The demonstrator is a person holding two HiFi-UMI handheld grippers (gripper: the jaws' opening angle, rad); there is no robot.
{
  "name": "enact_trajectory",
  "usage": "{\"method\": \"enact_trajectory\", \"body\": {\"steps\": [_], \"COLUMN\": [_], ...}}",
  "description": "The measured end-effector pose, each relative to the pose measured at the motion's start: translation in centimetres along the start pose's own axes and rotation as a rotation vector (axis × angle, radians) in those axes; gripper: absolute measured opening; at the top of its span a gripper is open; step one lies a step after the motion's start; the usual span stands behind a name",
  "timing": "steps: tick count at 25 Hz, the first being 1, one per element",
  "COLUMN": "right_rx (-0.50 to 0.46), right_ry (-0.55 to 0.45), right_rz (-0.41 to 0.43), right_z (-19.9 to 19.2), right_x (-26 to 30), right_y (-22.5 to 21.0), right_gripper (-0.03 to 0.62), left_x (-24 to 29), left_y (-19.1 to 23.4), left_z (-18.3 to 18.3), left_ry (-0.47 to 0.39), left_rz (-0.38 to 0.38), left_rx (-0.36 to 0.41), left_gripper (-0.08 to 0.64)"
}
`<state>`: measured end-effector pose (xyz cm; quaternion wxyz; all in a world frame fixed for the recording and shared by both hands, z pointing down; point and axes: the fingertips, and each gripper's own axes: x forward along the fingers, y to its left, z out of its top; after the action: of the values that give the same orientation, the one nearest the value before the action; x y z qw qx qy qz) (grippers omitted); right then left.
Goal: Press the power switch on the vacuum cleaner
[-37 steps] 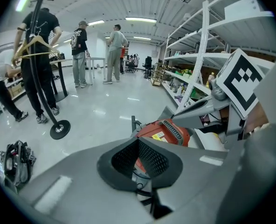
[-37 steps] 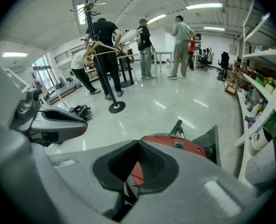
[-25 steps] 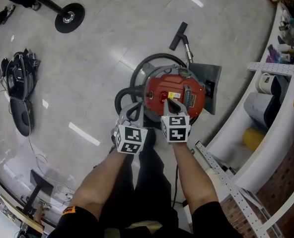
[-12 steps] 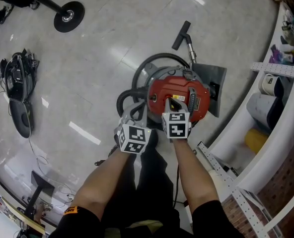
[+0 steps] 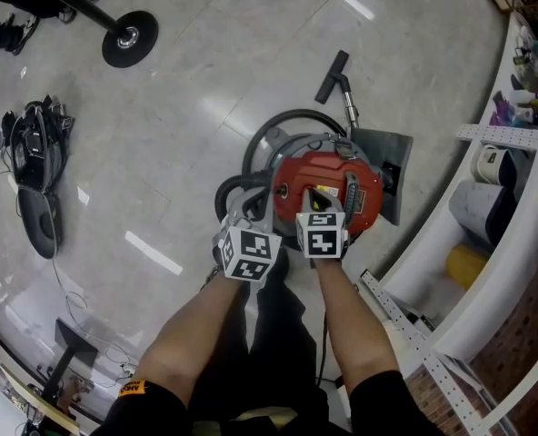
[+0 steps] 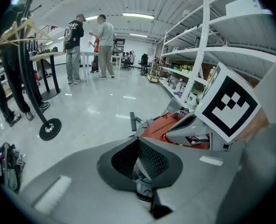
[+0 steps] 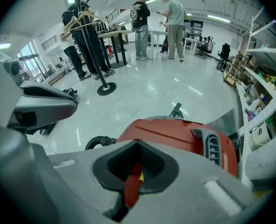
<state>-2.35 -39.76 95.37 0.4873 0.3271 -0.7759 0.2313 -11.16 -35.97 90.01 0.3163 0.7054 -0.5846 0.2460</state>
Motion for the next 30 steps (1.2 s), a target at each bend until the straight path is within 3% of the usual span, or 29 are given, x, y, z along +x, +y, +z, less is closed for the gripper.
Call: {"method": "enact_trajectory", "body": {"steps": [4, 9, 18, 23, 27, 30], "right_rx": [0.003, 0.009, 0.008, 0.007, -0.009, 0.004], "right_ry": [0.029, -0.032, -0.145, -0.232, -0.304, -0.319], "right_rz": [0.01, -0.004, -0.011, 0.032, 0.063, 0.067], "right_z": [0.2, 2.2, 4.4, 4.4, 4.5, 2.4], "right_x": [0.3, -1.6, -13.1, -20.2, -24.5, -28.4], "right_y": [0.1, -0.6, 0.0, 2.5, 3.6, 3.2], "right_gripper": [-0.006, -0.008, -0.008, -0.007, -0.008, -0.008], "left_x": [-0.1, -1.3, -9.4, -14.4, -17.9, -21.3], "left_y": [-0.1, -0.3, -2.8, -5.1, -7.1, -9.5], "left_z": [1.3, 3.2, 8.2, 8.7, 9.6, 10.1], "left_ry": [-0.017, -0.019, -0.043, -0.071, -0.114, -0.137], "left_rz": [0.001, -0.007, 0.012, 0.039, 0.031, 0.005], "left_rx": [0.005, 0.012, -0.014, -0.02, -0.061, -0.115], "left_gripper": [0.015, 0.015, 0.016, 0.016, 0.015, 0.016]}}
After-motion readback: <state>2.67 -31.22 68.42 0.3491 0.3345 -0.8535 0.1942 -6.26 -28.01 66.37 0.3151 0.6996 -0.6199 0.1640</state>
